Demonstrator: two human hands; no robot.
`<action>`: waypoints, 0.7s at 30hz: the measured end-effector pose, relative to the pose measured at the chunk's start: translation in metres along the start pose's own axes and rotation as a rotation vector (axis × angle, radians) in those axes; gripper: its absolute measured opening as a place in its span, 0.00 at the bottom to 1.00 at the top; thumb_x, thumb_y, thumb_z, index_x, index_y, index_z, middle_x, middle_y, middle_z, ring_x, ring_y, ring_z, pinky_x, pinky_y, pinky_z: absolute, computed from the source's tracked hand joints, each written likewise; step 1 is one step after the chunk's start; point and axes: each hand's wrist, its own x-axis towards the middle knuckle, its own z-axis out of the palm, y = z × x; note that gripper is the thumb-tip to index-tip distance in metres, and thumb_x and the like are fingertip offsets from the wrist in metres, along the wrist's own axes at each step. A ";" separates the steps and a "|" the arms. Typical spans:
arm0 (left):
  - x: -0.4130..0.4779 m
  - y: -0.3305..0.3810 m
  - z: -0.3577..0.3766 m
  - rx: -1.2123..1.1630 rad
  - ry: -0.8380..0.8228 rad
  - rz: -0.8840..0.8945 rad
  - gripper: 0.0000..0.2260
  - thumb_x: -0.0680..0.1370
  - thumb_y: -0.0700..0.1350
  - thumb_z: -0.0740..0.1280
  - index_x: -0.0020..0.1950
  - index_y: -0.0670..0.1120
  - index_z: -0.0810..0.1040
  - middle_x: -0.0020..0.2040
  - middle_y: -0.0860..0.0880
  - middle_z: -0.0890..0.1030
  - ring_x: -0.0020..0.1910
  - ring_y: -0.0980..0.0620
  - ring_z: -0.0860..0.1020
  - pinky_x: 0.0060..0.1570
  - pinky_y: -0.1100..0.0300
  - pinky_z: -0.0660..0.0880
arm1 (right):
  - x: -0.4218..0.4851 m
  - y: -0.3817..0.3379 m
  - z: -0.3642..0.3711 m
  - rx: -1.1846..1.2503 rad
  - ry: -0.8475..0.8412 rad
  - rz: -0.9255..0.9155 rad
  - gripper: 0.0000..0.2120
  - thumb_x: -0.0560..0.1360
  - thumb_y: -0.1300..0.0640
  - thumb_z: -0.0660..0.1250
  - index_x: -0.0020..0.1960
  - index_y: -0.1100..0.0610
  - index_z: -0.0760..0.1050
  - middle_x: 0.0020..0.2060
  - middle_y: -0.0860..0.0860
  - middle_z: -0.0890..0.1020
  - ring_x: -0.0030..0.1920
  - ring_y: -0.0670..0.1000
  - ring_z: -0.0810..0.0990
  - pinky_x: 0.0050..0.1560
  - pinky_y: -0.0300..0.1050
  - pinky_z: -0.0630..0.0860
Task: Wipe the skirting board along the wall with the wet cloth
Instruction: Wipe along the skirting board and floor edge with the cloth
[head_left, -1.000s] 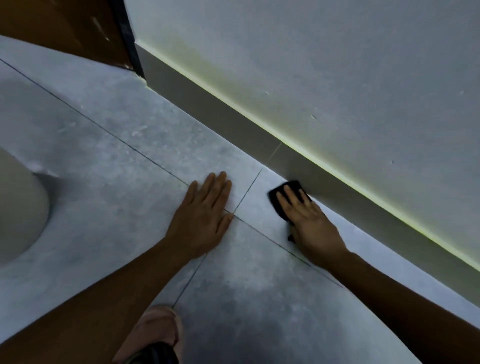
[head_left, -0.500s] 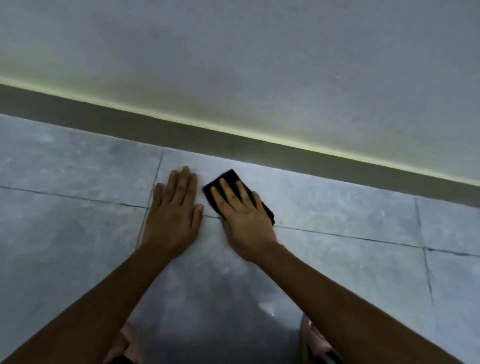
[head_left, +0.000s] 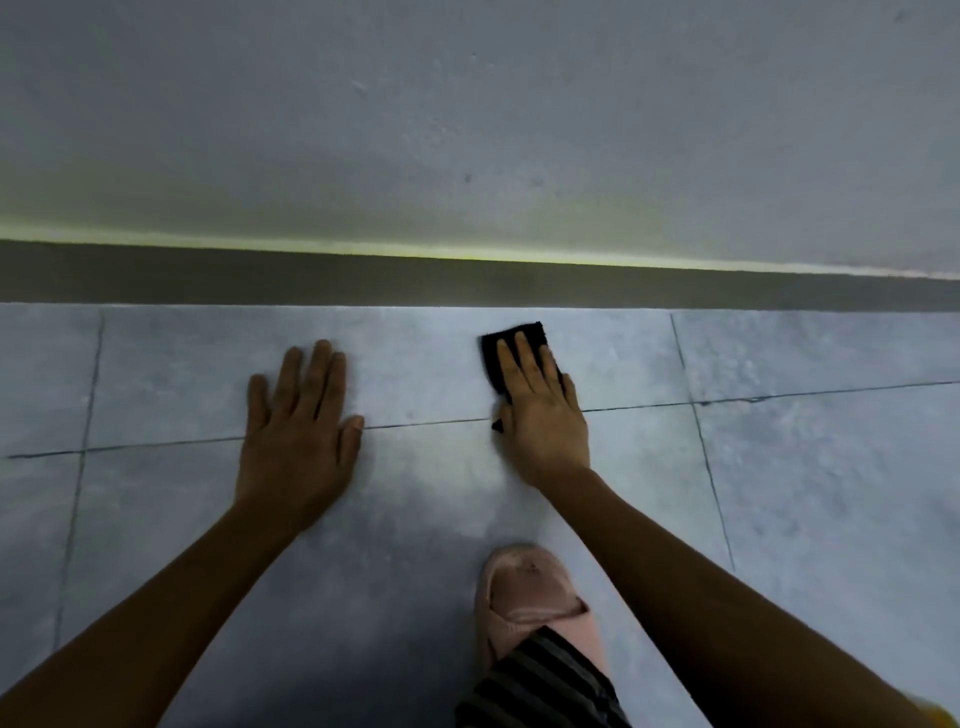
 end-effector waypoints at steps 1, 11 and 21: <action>0.000 0.001 0.000 -0.003 0.001 -0.010 0.30 0.78 0.56 0.45 0.76 0.41 0.50 0.77 0.43 0.51 0.75 0.43 0.48 0.71 0.41 0.47 | 0.000 0.017 -0.003 0.001 0.002 0.046 0.29 0.79 0.55 0.53 0.78 0.50 0.46 0.78 0.48 0.48 0.77 0.51 0.46 0.75 0.51 0.48; -0.004 0.004 -0.005 -0.032 0.014 -0.020 0.30 0.78 0.56 0.46 0.76 0.42 0.50 0.77 0.43 0.52 0.75 0.43 0.48 0.71 0.41 0.46 | 0.011 0.126 -0.026 0.093 0.025 0.540 0.29 0.81 0.59 0.51 0.78 0.52 0.44 0.78 0.52 0.46 0.77 0.57 0.46 0.73 0.61 0.56; -0.003 0.005 -0.005 -0.003 -0.005 -0.028 0.30 0.78 0.55 0.47 0.76 0.41 0.52 0.77 0.41 0.54 0.75 0.41 0.51 0.70 0.39 0.48 | -0.034 -0.035 0.013 -0.038 -0.100 -0.359 0.31 0.70 0.57 0.53 0.73 0.48 0.64 0.73 0.51 0.67 0.72 0.58 0.65 0.67 0.59 0.64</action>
